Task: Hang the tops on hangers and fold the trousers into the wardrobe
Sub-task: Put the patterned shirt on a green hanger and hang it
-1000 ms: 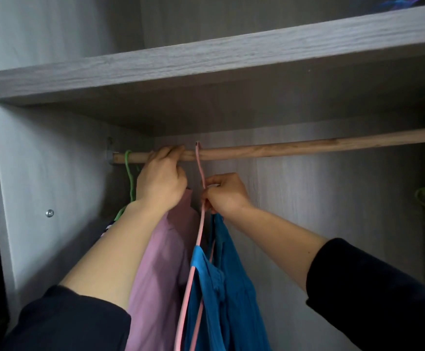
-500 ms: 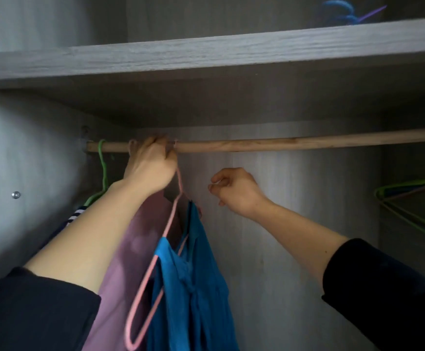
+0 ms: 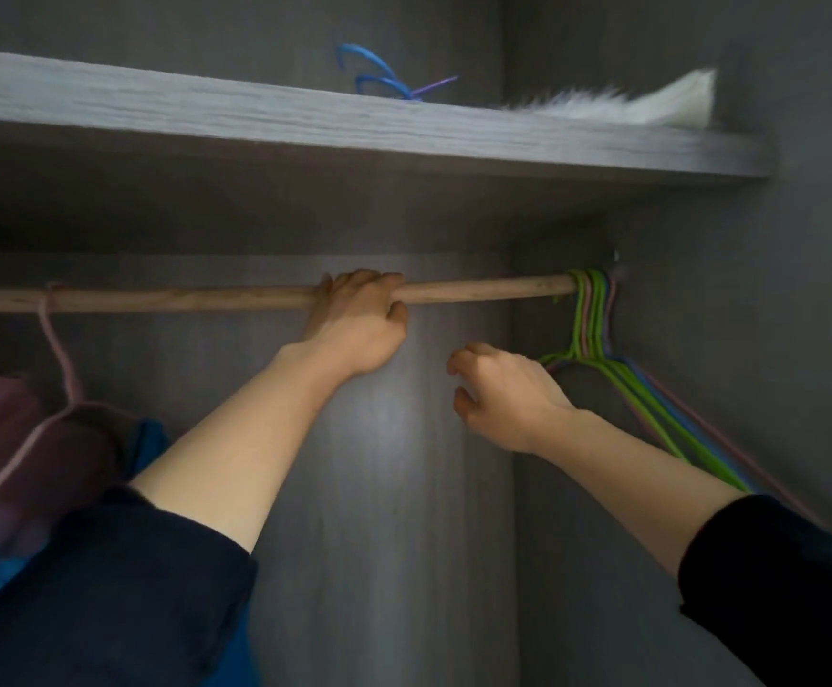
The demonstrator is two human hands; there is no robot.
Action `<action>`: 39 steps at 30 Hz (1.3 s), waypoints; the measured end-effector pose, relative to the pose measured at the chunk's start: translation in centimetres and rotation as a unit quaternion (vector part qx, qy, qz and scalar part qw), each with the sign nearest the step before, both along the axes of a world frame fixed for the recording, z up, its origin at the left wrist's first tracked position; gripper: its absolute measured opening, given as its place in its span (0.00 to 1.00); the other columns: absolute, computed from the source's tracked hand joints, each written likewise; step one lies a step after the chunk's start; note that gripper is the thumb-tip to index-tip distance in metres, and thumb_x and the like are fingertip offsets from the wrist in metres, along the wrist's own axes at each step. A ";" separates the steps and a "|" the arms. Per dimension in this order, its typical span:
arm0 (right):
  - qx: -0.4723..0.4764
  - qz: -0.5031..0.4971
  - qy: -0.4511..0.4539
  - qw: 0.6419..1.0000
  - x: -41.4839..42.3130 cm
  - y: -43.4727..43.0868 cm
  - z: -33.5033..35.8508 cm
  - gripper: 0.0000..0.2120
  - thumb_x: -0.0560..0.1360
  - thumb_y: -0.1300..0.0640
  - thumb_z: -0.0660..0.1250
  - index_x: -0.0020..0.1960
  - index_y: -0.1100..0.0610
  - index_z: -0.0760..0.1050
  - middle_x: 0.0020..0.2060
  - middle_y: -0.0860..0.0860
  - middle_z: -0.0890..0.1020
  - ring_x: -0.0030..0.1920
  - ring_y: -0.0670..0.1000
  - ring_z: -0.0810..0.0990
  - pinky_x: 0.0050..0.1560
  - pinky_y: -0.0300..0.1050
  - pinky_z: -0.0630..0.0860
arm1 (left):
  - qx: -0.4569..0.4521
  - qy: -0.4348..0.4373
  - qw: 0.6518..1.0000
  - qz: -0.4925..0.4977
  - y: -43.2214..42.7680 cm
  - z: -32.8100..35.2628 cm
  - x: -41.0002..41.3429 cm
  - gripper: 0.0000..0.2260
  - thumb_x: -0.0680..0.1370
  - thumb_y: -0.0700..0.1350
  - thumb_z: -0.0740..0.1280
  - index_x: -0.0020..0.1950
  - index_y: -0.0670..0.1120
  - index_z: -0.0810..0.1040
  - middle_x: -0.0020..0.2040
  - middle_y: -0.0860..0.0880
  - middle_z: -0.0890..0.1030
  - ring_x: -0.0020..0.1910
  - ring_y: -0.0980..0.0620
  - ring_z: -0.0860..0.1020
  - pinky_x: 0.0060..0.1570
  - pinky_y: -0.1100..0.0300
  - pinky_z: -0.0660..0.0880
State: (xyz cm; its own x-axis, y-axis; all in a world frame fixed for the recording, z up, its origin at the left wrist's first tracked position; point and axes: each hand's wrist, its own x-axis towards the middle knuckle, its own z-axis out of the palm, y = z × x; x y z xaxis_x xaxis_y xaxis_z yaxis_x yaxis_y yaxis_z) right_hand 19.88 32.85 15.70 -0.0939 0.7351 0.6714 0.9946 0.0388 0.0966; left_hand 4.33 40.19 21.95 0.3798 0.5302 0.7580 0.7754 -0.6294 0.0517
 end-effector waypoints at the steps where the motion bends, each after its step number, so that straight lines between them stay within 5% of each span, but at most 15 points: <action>1: 0.004 -0.029 -0.011 1.000 1.3 -0.6 -0.1 0.12 0.75 0.55 0.61 0.57 0.56 0.72 0.55 0.54 0.76 0.54 0.61 0.78 0.45 0.49 0.73 | 0.000 0.007 1.000 -0.005 0.0 0.1 1.2 0.20 0.80 0.48 0.57 0.73 0.52 0.67 0.72 0.45 0.69 0.70 0.44 0.65 0.73 0.50 0.52; 9: 0.022 -0.237 -0.055 0.970 8.4 -3.2 1.1 0.18 0.74 0.56 0.65 0.62 0.59 0.70 0.60 0.55 0.75 0.60 0.58 0.75 0.47 0.50 0.75 | 0.114 -0.035 0.993 -0.022 1.2 -1.7 5.0 0.18 0.82 0.46 0.55 0.71 0.48 0.70 0.64 0.45 0.75 0.62 0.41 0.69 0.68 0.54 0.54; 17: -0.023 -0.252 -0.105 0.962 9.5 -3.1 1.7 0.12 0.75 0.57 0.65 0.57 0.58 0.75 0.55 0.57 0.81 0.56 0.60 0.80 0.44 0.48 0.72 | 0.139 -0.060 0.988 -0.035 2.0 -2.2 5.2 0.24 0.77 0.49 0.50 0.68 0.46 0.74 0.60 0.43 0.77 0.58 0.39 0.71 0.66 0.50 0.58; 20: -0.016 -0.228 -0.023 0.973 8.9 -2.8 2.5 0.12 0.73 0.55 0.65 0.54 0.59 0.75 0.53 0.59 0.80 0.54 0.62 0.80 0.41 0.47 0.67 | 0.140 -0.061 0.988 -0.034 2.2 -2.3 5.3 0.24 0.77 0.49 0.51 0.68 0.46 0.74 0.59 0.42 0.77 0.59 0.39 0.71 0.67 0.51 0.56; 23: 0.001 -0.186 0.071 0.980 8.3 -2.2 3.5 0.05 0.72 0.56 0.65 0.44 0.57 0.72 0.40 0.57 0.77 0.50 0.62 0.80 0.40 0.45 0.67 | 0.147 -0.056 0.987 -0.038 2.4 -2.5 5.3 0.22 0.78 0.48 0.52 0.69 0.45 0.73 0.59 0.42 0.76 0.59 0.39 0.70 0.68 0.51 0.55; 29: 0.013 -0.122 0.221 0.967 6.2 -0.3 3.6 0.17 0.75 0.42 0.64 0.40 0.55 0.73 0.39 0.56 0.75 0.45 0.59 0.78 0.41 0.44 0.69 | 0.147 -0.041 0.986 -0.061 2.0 -2.3 4.7 0.23 0.76 0.47 0.53 0.69 0.44 0.72 0.60 0.42 0.77 0.61 0.40 0.70 0.68 0.51 0.55; 35: 0.041 -0.083 0.266 0.960 3.1 -2.7 1.3 0.24 0.78 0.48 0.62 0.27 0.57 0.65 0.25 0.51 0.68 0.33 0.57 0.68 0.35 0.42 0.62 | 0.094 -0.057 0.990 -0.089 1.6 -2.3 4.4 0.23 0.79 0.45 0.60 0.75 0.44 0.64 0.75 0.46 0.65 0.75 0.48 0.58 0.72 0.56 0.46; 39: 0.055 -0.074 0.274 0.957 2.3 -6.3 -1.6 0.22 0.78 0.53 0.64 0.27 0.55 0.63 0.23 0.45 0.65 0.28 0.50 0.64 0.28 0.44 0.56 | 0.043 -0.159 0.970 -0.181 -0.7 -5.2 5.0 0.23 0.78 0.42 0.62 0.72 0.40 0.66 0.75 0.41 0.64 0.75 0.44 0.58 0.73 0.53 0.51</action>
